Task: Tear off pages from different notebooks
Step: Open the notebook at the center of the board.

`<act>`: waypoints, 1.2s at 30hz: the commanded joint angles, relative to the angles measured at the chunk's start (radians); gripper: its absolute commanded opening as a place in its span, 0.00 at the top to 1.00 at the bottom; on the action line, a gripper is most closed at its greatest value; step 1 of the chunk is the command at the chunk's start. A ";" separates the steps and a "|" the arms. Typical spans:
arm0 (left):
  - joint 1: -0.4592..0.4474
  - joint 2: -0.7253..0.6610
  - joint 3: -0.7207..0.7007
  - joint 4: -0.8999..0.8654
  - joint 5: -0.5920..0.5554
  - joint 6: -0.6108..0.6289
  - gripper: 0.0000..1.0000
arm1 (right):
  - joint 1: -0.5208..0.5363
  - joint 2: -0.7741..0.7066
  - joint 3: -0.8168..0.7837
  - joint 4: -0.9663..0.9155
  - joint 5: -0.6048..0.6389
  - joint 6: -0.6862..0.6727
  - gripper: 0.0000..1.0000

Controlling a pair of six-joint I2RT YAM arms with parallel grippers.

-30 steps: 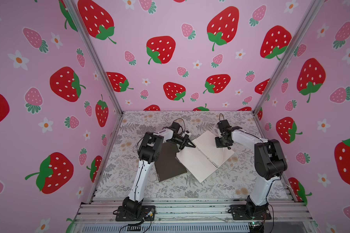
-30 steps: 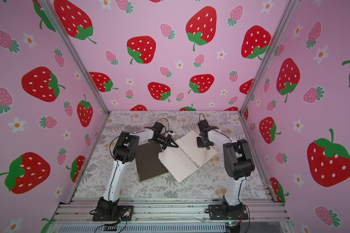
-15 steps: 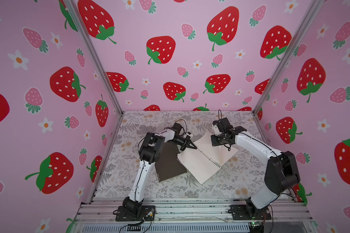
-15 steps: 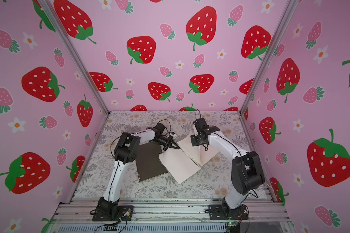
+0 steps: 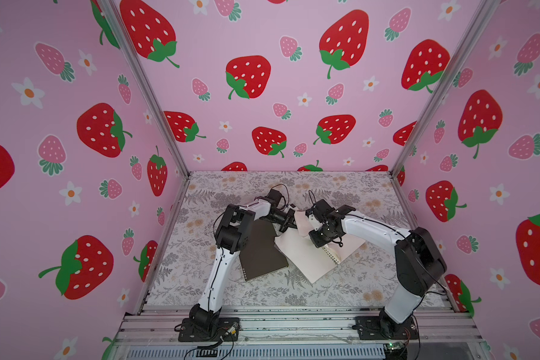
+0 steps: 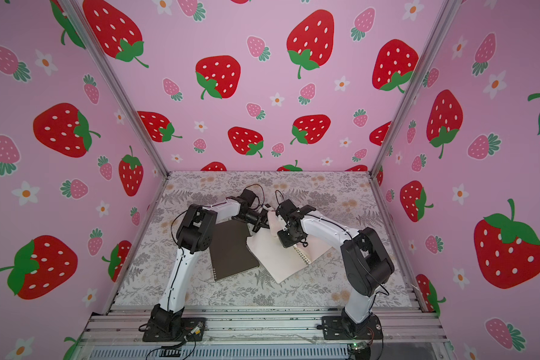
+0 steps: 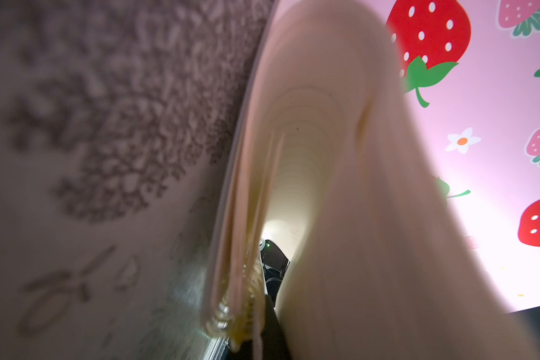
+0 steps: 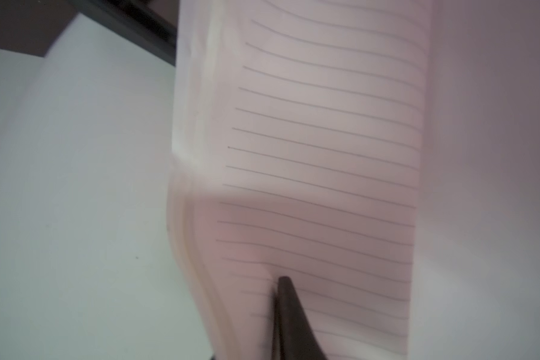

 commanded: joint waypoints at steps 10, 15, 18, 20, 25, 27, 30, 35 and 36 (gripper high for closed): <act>0.001 0.005 0.024 0.049 -0.010 0.003 1.00 | 0.025 0.036 -0.006 -0.079 0.011 0.024 0.12; 0.000 0.004 0.028 0.039 -0.009 0.012 1.00 | 0.005 0.045 0.013 -0.066 -0.031 0.024 0.13; 0.000 0.004 0.028 0.034 -0.006 0.017 1.00 | -0.031 -0.002 -0.017 -0.027 -0.119 0.038 0.13; 0.000 0.007 0.028 0.033 -0.005 0.017 1.00 | -0.056 -0.053 -0.046 0.009 -0.173 0.044 0.13; 0.001 0.009 0.030 0.038 -0.003 0.013 1.00 | -0.104 -0.144 -0.094 0.060 -0.244 0.061 0.24; 0.001 0.009 0.030 0.042 -0.003 0.008 1.00 | -0.112 -0.146 -0.094 0.065 -0.272 0.060 0.39; 0.000 0.010 0.031 0.045 -0.003 0.007 1.00 | -0.115 -0.128 -0.084 0.071 -0.291 0.063 0.65; 0.000 0.002 0.024 0.041 -0.003 0.012 1.00 | -0.116 -0.118 -0.047 0.064 -0.260 0.060 0.89; 0.000 0.002 0.024 0.036 -0.002 0.016 1.00 | -0.116 -0.121 -0.041 0.063 -0.240 0.058 0.92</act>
